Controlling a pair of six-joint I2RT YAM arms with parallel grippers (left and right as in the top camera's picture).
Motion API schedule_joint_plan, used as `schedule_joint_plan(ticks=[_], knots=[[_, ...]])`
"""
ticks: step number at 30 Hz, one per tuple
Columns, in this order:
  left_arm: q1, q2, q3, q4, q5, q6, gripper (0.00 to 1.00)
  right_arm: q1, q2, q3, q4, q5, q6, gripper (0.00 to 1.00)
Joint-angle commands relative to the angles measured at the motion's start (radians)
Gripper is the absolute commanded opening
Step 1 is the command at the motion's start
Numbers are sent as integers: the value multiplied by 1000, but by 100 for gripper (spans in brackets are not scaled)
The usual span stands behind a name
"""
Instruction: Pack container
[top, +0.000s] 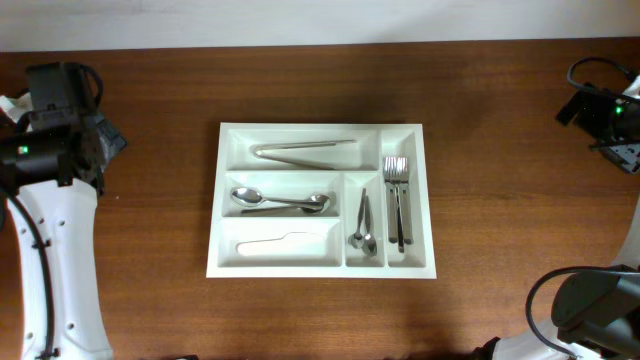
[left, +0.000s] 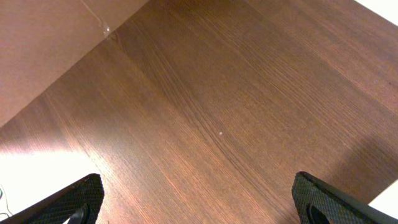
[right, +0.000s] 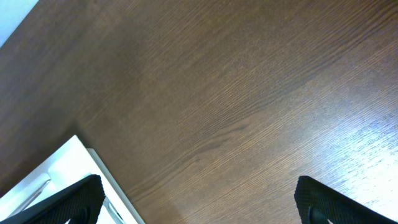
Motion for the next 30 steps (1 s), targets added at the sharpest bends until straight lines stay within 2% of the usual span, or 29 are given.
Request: schedule_joint_plan(ticks=[1,9,13,16,23,25,28,30], knots=[[4,10,3,-2,9,2,99,-3,-13,11,0,-2,5,99],[4,10,3,-2,9,2,99,-1,-7,11,0,-2,5,99],[4,10,3,-2,9,2,99,58,-14,11,0,-2,6,99],[4,10,3,-2,9,2,99,148,-28,11,0,-2,6,98],[4,10,3,-2,9,2,99,463,-101,10,-1,4,-3,99],[4,10,3,-2,9,2,99,531,-138,10,-4,82,-64,99],[4,10,3,-2,9,2,99,602,-202,2,22,205,-81,99],[4,10,3,-2,9,2,99,629,-264,-29,118,253,-81,99]])
